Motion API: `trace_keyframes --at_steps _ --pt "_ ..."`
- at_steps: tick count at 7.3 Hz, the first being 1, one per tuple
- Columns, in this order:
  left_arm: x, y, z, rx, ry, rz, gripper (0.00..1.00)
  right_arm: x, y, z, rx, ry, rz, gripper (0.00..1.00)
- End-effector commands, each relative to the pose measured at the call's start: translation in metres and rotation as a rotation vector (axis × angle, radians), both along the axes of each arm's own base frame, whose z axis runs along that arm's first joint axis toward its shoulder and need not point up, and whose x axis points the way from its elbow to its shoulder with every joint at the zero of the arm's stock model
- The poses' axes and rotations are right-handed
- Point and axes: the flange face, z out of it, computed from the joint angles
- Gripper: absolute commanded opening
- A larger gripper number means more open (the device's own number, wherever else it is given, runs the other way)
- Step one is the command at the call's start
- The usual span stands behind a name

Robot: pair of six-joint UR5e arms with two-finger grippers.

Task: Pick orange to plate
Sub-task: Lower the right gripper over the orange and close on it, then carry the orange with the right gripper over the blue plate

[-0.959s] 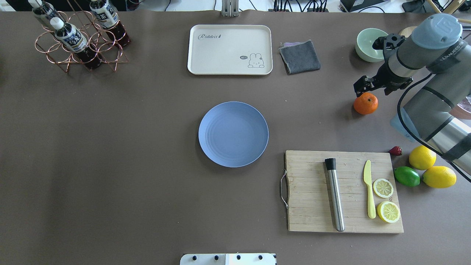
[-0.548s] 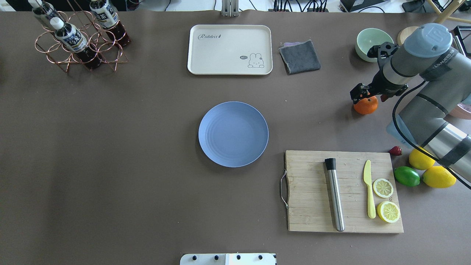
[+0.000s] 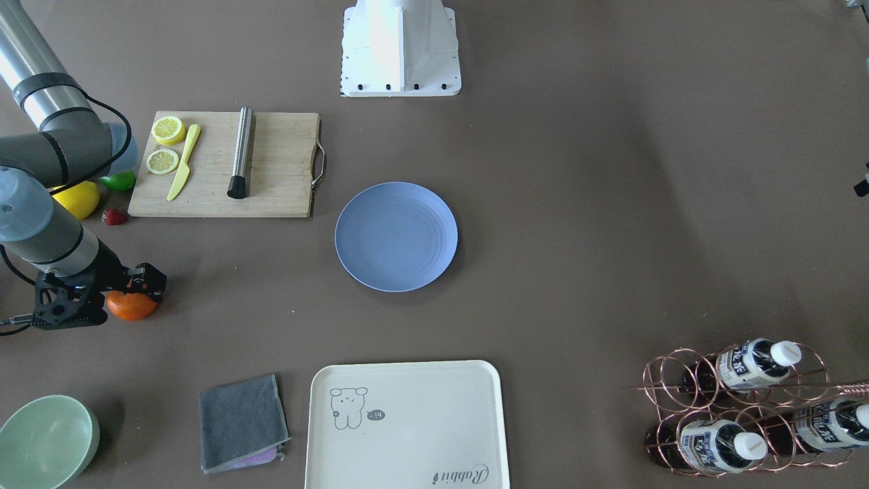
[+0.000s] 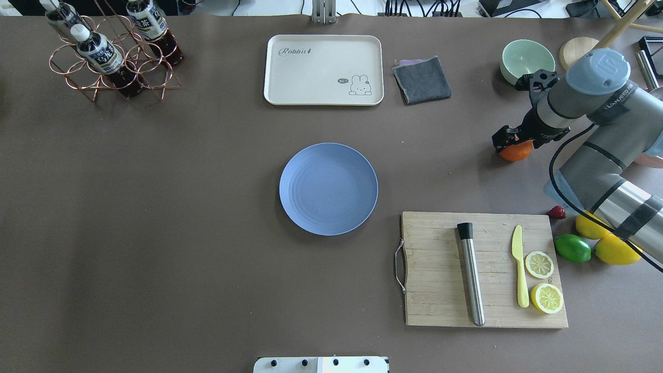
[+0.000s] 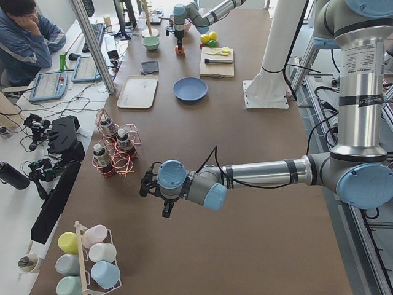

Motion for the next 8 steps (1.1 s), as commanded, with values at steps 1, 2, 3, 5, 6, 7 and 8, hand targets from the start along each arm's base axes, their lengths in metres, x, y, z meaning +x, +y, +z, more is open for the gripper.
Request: trace_keyframes --at_steps 1,2,3,5,6,7,8 --pt "0.0 0.001 0.001 -0.003 0.0 0.0 0.98 -0.004 0.002 0.0 -0.008 -0.007 0.017 0.73" --pt "0.0 0.0 0.002 -0.005 0.001 0.0 0.98 -0.009 0.001 -0.009 -0.021 -0.014 0.048 0.01" --pt "0.0 0.001 0.003 -0.006 0.0 0.0 0.98 -0.008 0.002 -0.025 0.001 -0.032 0.05 0.0" --pt "0.001 0.003 0.005 -0.011 0.001 0.002 0.98 -0.013 0.005 -0.1 -0.031 -0.067 0.097 0.0" --pt "0.0 0.005 0.007 -0.015 -0.001 0.001 0.98 -0.051 0.008 -0.162 -0.107 -0.074 0.145 0.0" --pt "0.001 0.011 0.013 -0.029 -0.002 0.003 0.98 -0.109 0.025 -0.217 -0.174 -0.086 0.232 0.0" --pt "0.001 0.017 0.02 -0.058 -0.005 0.006 0.98 -0.151 0.042 -0.265 -0.213 -0.097 0.294 0.0"
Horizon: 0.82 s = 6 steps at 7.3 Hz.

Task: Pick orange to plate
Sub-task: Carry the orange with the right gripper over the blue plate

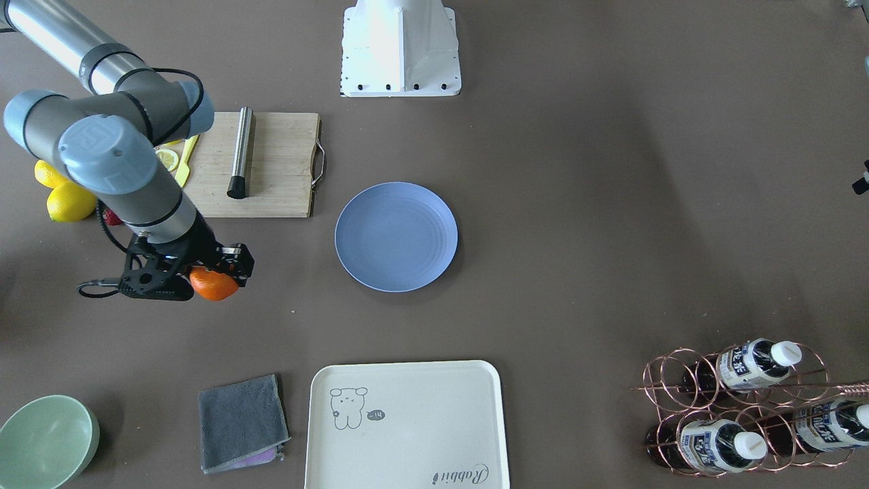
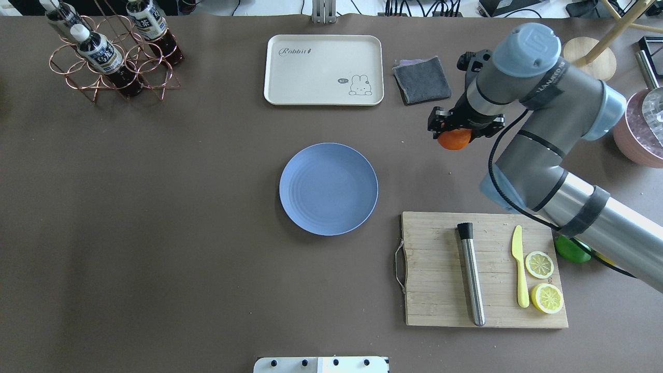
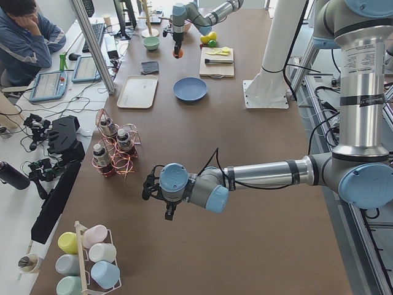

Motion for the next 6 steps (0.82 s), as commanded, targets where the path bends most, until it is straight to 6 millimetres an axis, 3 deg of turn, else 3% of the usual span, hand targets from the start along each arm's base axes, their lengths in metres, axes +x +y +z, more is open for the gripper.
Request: trace_keyframes --at_steps 1,3,5,6 --pt "-0.001 0.014 0.011 -0.039 -0.003 0.001 0.98 -0.09 0.048 -0.097 -0.08 -0.003 0.083 0.0" --pt "-0.001 0.022 0.016 -0.051 -0.003 0.001 0.98 -0.158 0.102 -0.133 -0.083 -0.005 0.111 0.0" --pt "-0.001 0.025 0.018 -0.054 -0.002 0.002 0.98 -0.217 0.097 -0.143 -0.104 0.051 0.135 0.0" --pt "-0.002 0.027 0.019 -0.056 -0.002 0.002 0.98 -0.219 0.098 -0.142 -0.101 0.054 0.133 0.0"
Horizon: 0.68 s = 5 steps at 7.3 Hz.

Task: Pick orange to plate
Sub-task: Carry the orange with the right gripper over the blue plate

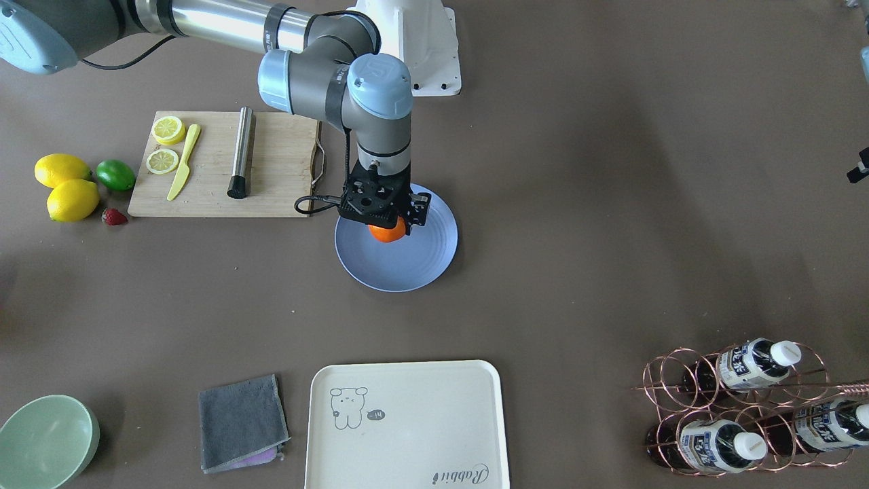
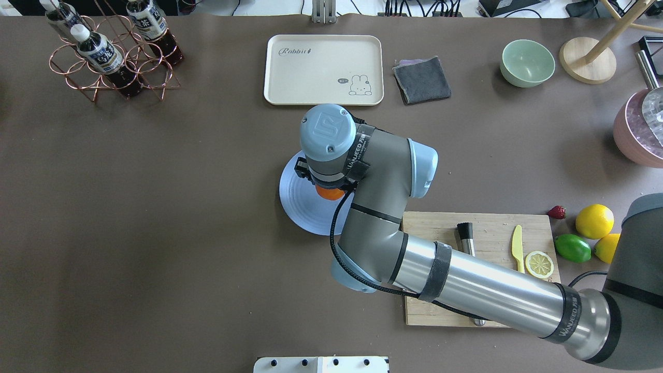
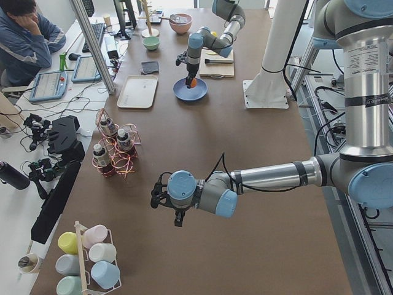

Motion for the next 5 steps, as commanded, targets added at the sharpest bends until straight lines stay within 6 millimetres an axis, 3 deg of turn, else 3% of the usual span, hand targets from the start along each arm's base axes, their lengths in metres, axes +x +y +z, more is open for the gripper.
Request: trace_keyframes --at_steps 1,3,4,5 --pt "0.0 0.003 -0.002 0.004 0.002 0.001 0.98 -0.016 0.001 0.005 -0.005 0.025 -0.002 0.0" --pt "0.0 0.002 -0.002 0.002 0.002 0.001 0.98 -0.019 0.005 0.013 -0.007 0.035 -0.013 0.05" --pt "0.0 0.002 -0.003 0.005 0.003 0.001 0.98 -0.02 0.006 0.015 -0.005 0.039 -0.016 0.76" --pt "0.0 0.003 -0.001 0.002 0.002 0.001 0.98 -0.02 0.006 0.012 0.005 0.036 -0.028 1.0"
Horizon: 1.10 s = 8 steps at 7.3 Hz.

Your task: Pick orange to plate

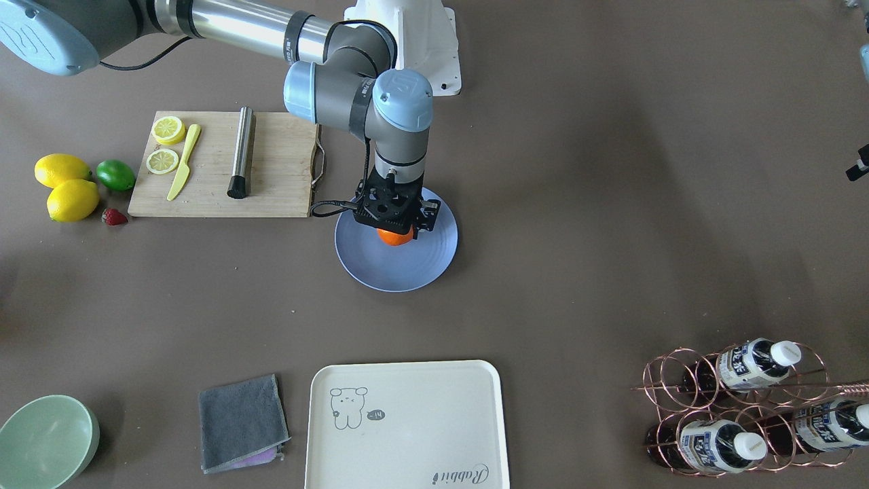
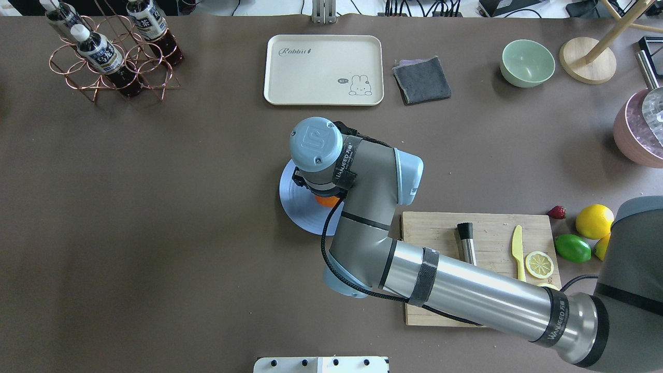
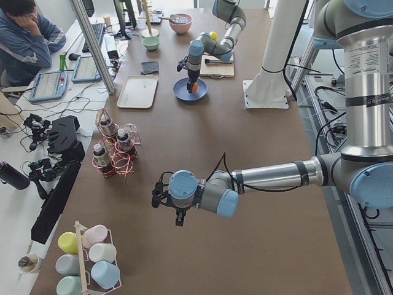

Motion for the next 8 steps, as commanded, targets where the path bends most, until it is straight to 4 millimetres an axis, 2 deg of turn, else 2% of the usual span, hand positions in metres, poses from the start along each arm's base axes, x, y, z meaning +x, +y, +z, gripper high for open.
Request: trace_keyframes --at_steps 1,2,3,4,5,6,7,8 --pt "0.0 0.001 0.001 -0.001 0.0 0.0 0.98 0.007 -0.003 -0.012 0.031 -0.018 -0.016 1.0" --pt "0.0 0.001 0.001 -0.003 0.0 0.0 0.98 0.038 -0.026 -0.027 0.04 -0.053 0.019 1.0" --pt "0.0 0.001 0.005 -0.01 -0.002 0.0 0.98 0.078 -0.064 -0.023 -0.004 -0.076 0.039 1.0" --pt "-0.002 0.009 0.01 -0.022 -0.003 -0.002 0.98 0.13 -0.107 -0.001 0.004 -0.082 -0.008 1.0" --pt "-0.002 0.01 0.01 -0.023 -0.003 -0.002 0.98 0.2 -0.144 0.057 0.053 -0.047 -0.065 1.0" --pt "-0.002 0.017 0.016 -0.036 -0.005 -0.002 0.98 0.276 -0.167 0.106 0.105 -0.03 -0.135 1.0" --pt "-0.001 0.015 0.013 -0.035 -0.004 -0.001 0.98 0.354 -0.174 0.153 0.144 -0.036 -0.195 1.0" --pt "-0.002 0.008 0.008 -0.092 -0.01 -0.004 0.98 0.415 -0.17 0.192 0.181 -0.031 -0.242 1.0"
